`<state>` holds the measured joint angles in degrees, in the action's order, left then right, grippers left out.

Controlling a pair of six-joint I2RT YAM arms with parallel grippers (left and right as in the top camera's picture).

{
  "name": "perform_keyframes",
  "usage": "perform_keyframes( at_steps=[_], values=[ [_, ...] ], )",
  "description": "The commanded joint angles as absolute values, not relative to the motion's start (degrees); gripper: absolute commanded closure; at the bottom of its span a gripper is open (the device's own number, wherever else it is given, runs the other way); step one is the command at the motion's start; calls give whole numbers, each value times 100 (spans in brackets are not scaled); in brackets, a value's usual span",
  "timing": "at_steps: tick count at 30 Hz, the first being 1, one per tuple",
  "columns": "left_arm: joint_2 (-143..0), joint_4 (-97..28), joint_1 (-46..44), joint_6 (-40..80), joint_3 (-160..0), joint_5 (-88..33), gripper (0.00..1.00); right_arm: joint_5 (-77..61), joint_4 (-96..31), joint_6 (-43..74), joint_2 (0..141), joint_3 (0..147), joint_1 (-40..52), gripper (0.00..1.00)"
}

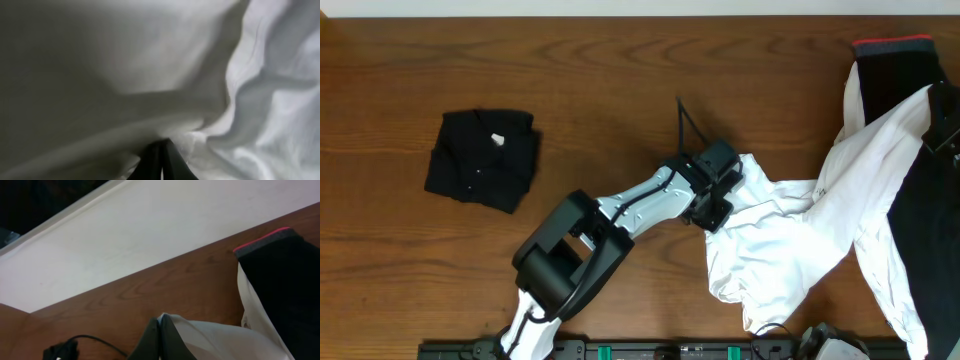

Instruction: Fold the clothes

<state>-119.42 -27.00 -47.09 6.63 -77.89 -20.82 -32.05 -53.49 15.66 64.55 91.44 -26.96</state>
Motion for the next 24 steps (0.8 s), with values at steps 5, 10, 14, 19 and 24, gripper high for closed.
perform_keyframes(
  at_steps=[5, 10, 14, 19, 24],
  values=[
    [-12470, -2005, -3688, 873, -7889, -661, 94, -3192, -5459, 1496, 6403, 9209, -2742, 99],
    [-12470, -1782, -2641, 805, -8473, -1129, 94, -3192, -5629, 1496, 6403, 9209, -2742, 99],
    [-12468, -2023, -2080, 735, -9072, -1522, 94, -3190, -5830, 1490, 6403, 9209, -2742, 99],
    [-12462, -3428, -1734, 495, -10033, -1907, 77, -3144, -5966, 1400, 6403, 9209, -2742, 99],
    [-12368, -5026, -1837, 493, -10501, -2261, 70, -3146, -6005, 1363, 6405, 9209, -2742, 99]
  ],
)
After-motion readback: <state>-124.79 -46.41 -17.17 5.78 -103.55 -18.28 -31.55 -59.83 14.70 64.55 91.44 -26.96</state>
